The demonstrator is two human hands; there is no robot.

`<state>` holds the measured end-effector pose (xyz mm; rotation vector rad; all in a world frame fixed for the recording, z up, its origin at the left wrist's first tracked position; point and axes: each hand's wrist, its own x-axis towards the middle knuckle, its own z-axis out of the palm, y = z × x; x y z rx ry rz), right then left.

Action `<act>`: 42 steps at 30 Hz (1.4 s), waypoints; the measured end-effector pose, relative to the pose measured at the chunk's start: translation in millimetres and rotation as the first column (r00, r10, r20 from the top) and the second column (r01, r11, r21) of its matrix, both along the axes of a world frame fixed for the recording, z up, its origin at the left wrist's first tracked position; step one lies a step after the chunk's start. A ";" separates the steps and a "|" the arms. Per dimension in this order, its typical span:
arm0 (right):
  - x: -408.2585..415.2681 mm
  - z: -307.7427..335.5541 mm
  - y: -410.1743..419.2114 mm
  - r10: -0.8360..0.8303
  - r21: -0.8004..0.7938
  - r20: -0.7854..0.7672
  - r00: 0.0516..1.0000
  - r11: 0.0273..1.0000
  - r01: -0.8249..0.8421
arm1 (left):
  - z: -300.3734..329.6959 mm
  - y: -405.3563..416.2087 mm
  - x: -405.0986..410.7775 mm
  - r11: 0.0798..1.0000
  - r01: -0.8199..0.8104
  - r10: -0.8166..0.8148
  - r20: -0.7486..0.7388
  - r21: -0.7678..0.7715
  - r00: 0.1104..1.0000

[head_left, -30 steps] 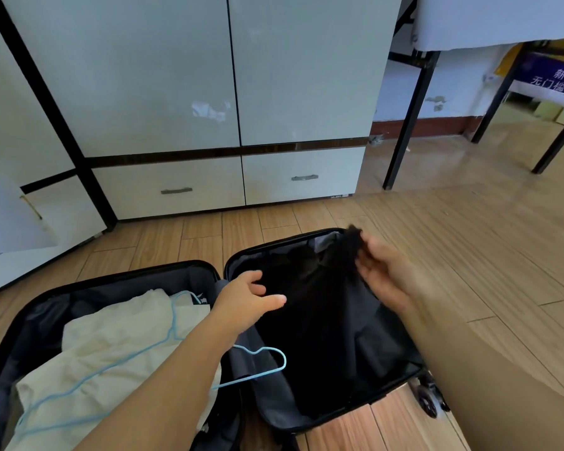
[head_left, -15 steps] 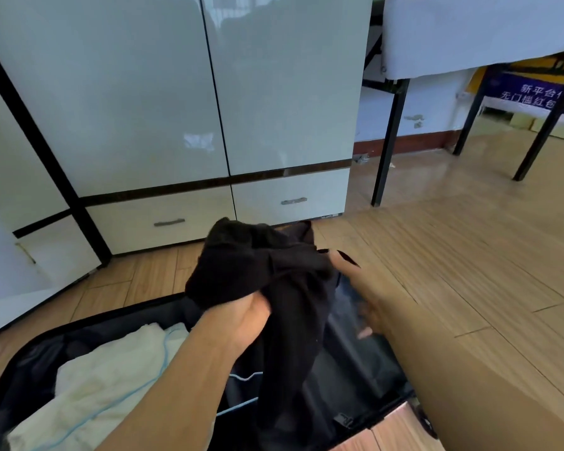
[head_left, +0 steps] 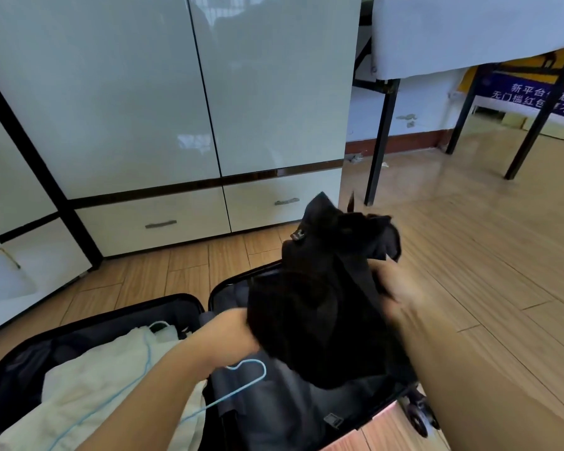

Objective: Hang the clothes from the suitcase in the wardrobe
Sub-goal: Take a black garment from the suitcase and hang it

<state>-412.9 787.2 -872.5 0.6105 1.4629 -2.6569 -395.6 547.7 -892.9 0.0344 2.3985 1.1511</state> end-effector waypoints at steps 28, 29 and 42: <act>9.2 -52.0 -5.1 0.121 0.513 0.390 0.913 0.794 -0.325 | 28.0 -11.7 -15.2 0.251 -0.450 0.478 0.295 0.857 0.827; 10.8 -44.5 -11.8 0.233 0.439 0.352 0.907 0.814 -0.380 | 32.4 -6.9 -13.4 0.255 -0.409 0.419 0.281 0.876 0.863; -7.5 -12.4 -49.0 0.035 0.007 0.108 0.994 0.999 -0.036 | 23.7 -2.1 -1.6 0.876 -0.119 0.190 -0.107 0.467 0.976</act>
